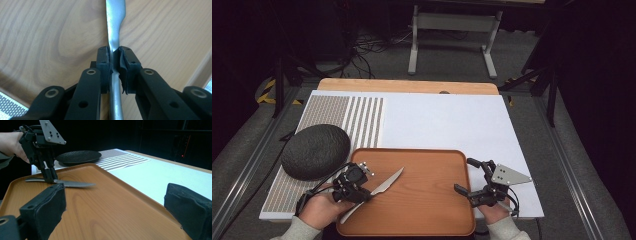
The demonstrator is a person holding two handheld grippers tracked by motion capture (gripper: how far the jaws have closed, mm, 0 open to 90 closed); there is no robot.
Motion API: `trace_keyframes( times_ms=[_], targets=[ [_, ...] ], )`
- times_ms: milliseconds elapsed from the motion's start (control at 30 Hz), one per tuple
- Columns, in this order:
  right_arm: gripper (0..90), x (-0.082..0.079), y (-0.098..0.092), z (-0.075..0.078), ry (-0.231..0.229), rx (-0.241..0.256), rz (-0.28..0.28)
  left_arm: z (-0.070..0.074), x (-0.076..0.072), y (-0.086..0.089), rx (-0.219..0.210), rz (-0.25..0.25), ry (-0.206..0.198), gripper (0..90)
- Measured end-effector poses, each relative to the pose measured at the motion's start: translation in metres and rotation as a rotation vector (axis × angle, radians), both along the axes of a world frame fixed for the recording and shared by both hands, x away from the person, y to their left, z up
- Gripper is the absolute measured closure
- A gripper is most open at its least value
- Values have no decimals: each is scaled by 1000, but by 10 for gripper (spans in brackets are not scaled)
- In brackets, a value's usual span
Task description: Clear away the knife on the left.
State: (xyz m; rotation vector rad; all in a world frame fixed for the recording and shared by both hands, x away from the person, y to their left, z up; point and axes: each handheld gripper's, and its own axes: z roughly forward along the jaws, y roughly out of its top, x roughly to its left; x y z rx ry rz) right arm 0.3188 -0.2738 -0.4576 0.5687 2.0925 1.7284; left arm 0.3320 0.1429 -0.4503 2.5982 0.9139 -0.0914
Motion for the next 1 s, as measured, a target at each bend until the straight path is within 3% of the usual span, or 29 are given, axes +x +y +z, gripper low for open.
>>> trace_keyframes(
  times_ms=[67,133,233,333,467,533,600,767,1000],
  targets=[
    [44,0,0,0,0,0,0,1,0,0,0,1,-10,760],
    [44,0,0,0,1,-1,0,5,-1,1,-18,-2,-45,727],
    [44,0,0,0,2,-2,-1,9,-2,0,-40,-14,-91,594],
    [44,0,0,0,2,-2,-2,13,-5,-1,-80,-34,-127,521],
    [44,0,0,0,2,-1,-3,15,-5,-5,-125,-76,-138,486],
    [44,0,0,0,2,-1,-3,15,-6,-9,-140,-99,-147,528],
    [44,1,0,0,1,-2,-3,15,-8,-13,-144,-119,-165,661],
    [44,0,0,0,2,-1,-5,11,-11,-22,-82,-146,-189,895],
    [44,0,0,0,1,-1,-5,0,-8,-29,9,-153,-188,899]
  ],
)
